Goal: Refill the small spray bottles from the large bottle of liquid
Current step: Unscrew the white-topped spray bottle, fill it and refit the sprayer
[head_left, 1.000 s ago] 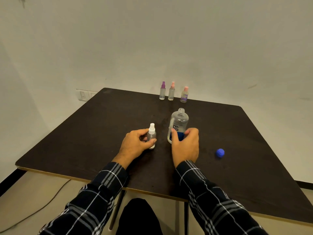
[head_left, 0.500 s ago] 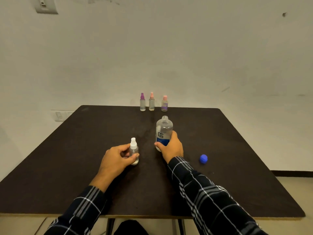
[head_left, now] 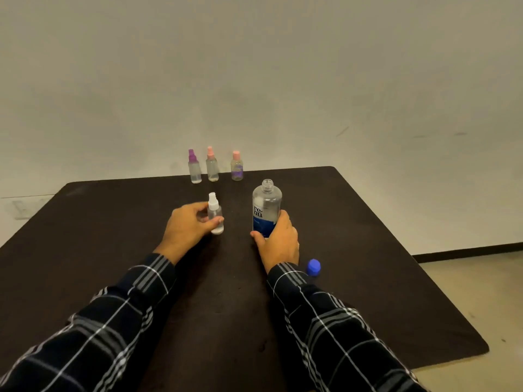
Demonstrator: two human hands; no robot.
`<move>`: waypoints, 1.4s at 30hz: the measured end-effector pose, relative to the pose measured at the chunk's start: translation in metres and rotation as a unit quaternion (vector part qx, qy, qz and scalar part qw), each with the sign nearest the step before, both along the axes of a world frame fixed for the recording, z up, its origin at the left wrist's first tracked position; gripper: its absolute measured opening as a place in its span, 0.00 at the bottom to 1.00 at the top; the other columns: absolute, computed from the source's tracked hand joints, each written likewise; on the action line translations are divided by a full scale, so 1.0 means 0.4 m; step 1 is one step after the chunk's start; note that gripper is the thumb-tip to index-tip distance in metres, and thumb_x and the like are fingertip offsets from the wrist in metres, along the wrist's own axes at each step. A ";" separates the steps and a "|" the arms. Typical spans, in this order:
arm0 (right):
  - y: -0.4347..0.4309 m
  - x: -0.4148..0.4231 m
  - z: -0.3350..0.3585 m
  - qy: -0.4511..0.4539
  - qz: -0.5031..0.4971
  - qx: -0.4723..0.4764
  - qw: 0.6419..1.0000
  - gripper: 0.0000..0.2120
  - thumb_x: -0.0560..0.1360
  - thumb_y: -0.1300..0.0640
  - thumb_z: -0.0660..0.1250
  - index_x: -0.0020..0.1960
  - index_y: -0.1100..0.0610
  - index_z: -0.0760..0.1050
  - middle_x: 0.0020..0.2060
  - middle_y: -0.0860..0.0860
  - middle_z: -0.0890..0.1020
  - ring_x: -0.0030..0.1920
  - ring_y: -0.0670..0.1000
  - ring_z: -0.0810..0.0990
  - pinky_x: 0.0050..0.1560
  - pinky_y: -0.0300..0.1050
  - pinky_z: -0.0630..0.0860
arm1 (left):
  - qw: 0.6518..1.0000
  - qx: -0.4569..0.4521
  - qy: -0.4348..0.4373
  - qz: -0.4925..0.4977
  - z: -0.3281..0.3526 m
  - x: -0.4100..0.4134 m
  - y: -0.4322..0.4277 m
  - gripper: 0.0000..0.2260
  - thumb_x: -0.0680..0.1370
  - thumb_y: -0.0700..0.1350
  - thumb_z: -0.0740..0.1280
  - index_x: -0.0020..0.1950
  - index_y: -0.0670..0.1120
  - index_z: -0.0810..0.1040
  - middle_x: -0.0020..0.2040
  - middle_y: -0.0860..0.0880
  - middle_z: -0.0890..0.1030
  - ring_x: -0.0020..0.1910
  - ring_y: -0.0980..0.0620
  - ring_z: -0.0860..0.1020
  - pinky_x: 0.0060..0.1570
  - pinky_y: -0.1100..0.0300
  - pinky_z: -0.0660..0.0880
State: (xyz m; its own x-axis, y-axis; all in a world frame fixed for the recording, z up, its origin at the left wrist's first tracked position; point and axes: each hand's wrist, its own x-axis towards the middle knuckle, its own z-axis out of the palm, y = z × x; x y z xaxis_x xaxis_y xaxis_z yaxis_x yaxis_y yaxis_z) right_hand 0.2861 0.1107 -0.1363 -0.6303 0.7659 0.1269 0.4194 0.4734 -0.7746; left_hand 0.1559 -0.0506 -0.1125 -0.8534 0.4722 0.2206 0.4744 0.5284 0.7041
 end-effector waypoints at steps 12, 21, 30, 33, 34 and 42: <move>0.052 -0.043 -0.012 -0.042 0.001 0.034 0.999 0.38 0.73 0.44 0.74 0.75 0.51 0.59 0.66 0.49 0.74 0.67 0.50 0.71 0.62 0.47 0.74 | 1.000 0.013 0.017 0.011 -0.009 -0.247 0.172 0.19 0.75 0.52 0.77 0.64 0.48 0.83 0.53 0.51 0.85 0.47 0.57 0.81 0.60 0.55 0.77; 0.051 -0.046 -0.018 -0.031 0.000 0.049 0.998 0.38 0.73 0.43 0.73 0.75 0.51 0.58 0.64 0.48 0.74 0.64 0.49 0.72 0.61 0.46 0.75 | 0.997 0.004 0.074 0.030 -0.019 -0.344 0.277 0.14 0.77 0.50 0.75 0.57 0.43 0.84 0.51 0.44 0.85 0.51 0.44 0.82 0.52 0.51 0.77; 0.054 -0.050 -0.029 -0.024 0.004 0.061 0.998 0.39 0.72 0.42 0.73 0.75 0.50 0.58 0.64 0.47 0.74 0.64 0.47 0.71 0.61 0.43 0.75 | 0.989 -0.035 0.098 0.107 -0.027 -0.392 0.337 0.16 0.78 0.55 0.73 0.61 0.48 0.81 0.54 0.45 0.84 0.54 0.41 0.81 0.51 0.50 0.77; 0.056 -0.050 -0.030 -0.020 0.006 0.052 0.998 0.39 0.72 0.43 0.73 0.75 0.50 0.58 0.65 0.47 0.73 0.65 0.47 0.71 0.61 0.43 0.74 | 0.987 -0.031 0.094 0.126 -0.025 -0.391 0.357 0.15 0.79 0.50 0.72 0.63 0.45 0.80 0.57 0.42 0.82 0.57 0.40 0.80 0.55 0.47 0.76; 0.056 -0.049 -0.031 -0.017 0.005 0.053 0.998 0.38 0.72 0.42 0.74 0.75 0.50 0.59 0.65 0.46 0.73 0.65 0.47 0.71 0.61 0.43 0.74 | 0.986 -0.036 0.096 0.130 -0.025 -0.392 0.362 0.15 0.80 0.49 0.71 0.64 0.44 0.79 0.59 0.41 0.82 0.58 0.39 0.80 0.56 0.47 0.76; 0.055 -0.052 -0.035 -0.010 0.003 0.059 0.998 0.38 0.72 0.42 0.74 0.74 0.49 0.59 0.64 0.46 0.74 0.64 0.46 0.71 0.60 0.43 0.76 | 0.983 -0.029 0.105 0.149 -0.033 -0.405 0.385 0.20 0.81 0.41 0.67 0.72 0.45 0.68 0.62 0.39 0.78 0.59 0.35 0.80 0.55 0.41 0.78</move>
State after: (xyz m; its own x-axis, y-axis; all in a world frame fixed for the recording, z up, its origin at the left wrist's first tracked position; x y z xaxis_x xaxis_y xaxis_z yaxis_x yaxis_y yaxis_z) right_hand 0.2655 0.1326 -0.1501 -0.6384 0.7425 0.2030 0.4308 0.5632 -0.7051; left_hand -0.0059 0.1034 -0.1256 -0.8943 0.2255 0.3865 0.4242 0.7025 0.5714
